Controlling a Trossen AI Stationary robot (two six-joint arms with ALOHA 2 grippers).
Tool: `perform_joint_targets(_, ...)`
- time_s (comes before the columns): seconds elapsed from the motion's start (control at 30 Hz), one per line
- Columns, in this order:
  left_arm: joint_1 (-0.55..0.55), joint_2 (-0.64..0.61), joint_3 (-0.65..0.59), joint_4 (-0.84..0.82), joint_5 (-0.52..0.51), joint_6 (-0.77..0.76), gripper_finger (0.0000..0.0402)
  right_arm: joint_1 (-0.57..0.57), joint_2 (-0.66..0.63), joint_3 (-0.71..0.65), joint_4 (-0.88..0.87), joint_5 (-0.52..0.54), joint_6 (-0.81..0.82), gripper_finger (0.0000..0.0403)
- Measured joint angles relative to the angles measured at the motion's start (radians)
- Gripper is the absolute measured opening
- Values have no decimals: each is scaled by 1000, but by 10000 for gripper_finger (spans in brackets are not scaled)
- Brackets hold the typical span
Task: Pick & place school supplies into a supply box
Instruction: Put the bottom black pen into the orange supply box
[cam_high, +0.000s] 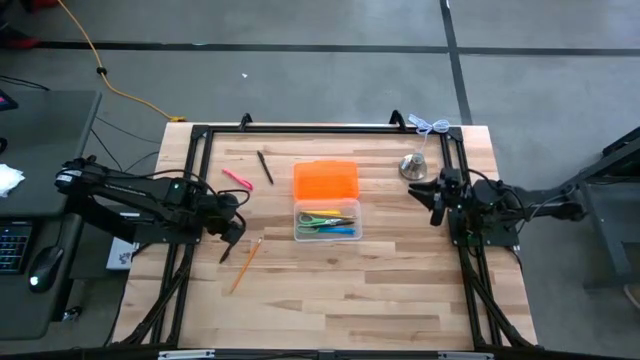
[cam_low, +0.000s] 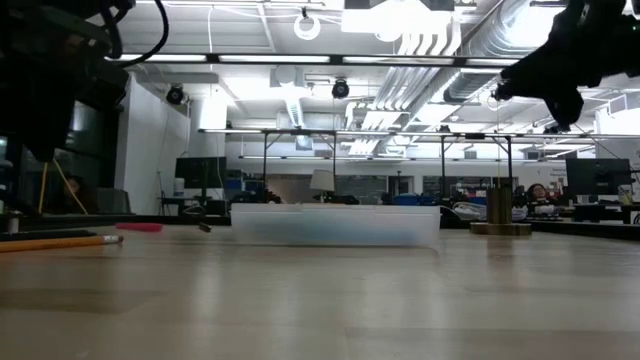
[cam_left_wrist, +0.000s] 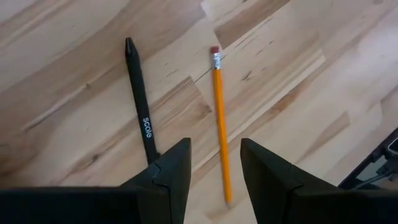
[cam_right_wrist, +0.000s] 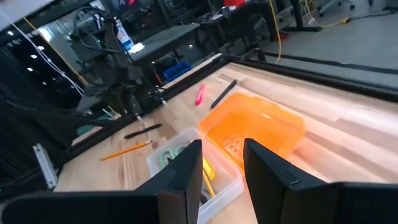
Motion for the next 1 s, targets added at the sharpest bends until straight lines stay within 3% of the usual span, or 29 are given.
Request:
perform_joint_targets(0.43,0,88,0,-56,-4,-89,170,0,-161,-108,25,-20,20,94)
perform_joint_targets(1.0,0,273,0,-13,-38,-88,170,0,-157,-125,30,-116,-15,94)
